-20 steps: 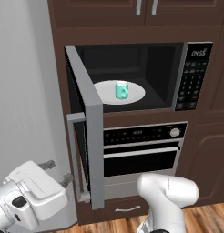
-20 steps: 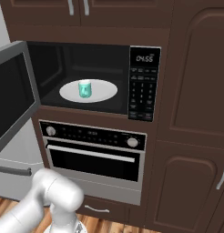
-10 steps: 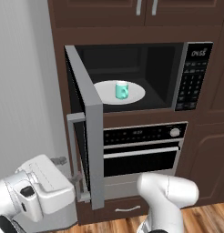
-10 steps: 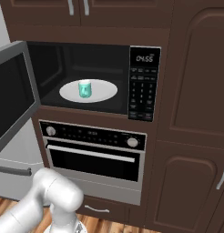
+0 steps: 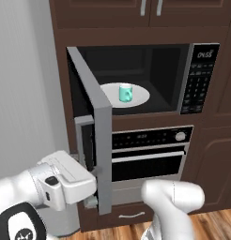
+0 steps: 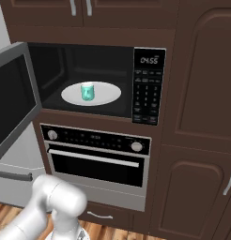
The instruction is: Pick the mug from the counter and place it inside the microwave. Then close the microwave.
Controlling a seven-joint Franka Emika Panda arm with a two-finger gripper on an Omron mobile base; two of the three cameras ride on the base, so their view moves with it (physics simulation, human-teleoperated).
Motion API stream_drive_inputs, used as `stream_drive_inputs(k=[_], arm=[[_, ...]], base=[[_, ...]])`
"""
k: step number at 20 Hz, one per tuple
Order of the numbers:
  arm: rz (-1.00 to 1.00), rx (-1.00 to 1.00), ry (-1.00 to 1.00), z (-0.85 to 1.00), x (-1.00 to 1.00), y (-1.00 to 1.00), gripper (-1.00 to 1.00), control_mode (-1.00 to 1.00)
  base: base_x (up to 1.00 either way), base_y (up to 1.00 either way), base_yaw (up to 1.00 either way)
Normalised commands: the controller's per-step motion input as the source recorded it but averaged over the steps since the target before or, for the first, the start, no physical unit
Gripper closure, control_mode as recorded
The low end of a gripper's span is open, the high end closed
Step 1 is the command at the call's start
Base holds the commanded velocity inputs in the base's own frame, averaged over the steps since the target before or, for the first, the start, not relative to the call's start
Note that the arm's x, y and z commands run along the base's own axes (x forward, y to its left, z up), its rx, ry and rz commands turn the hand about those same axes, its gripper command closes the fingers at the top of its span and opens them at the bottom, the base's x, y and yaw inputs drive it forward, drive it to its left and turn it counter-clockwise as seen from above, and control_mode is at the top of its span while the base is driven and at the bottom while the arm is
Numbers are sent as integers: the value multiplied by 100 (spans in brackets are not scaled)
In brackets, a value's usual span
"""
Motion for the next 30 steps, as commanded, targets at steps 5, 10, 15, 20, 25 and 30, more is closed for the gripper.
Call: stream_drive_inputs(k=[5, 10, 15, 20, 25, 30], arm=[[3, 2, 0, 0, 3, -62, -100, -100], [3, 1, 0, 0, 6, -71, -100, -100], [7, 0, 0, 0, 25, -85, -100, -100], [7, 1, 0, 0, 21, -79, -100, -100], [8, 1, 0, 0, 26, -72, -100, -100], [9, 0, 0, 2, 33, -61, -100, -100]], base=[[0, 0, 0], [0, 0, 0], [0, 0, 0], [0, 0, 0], [0, 0, 0], [0, 0, 0]])
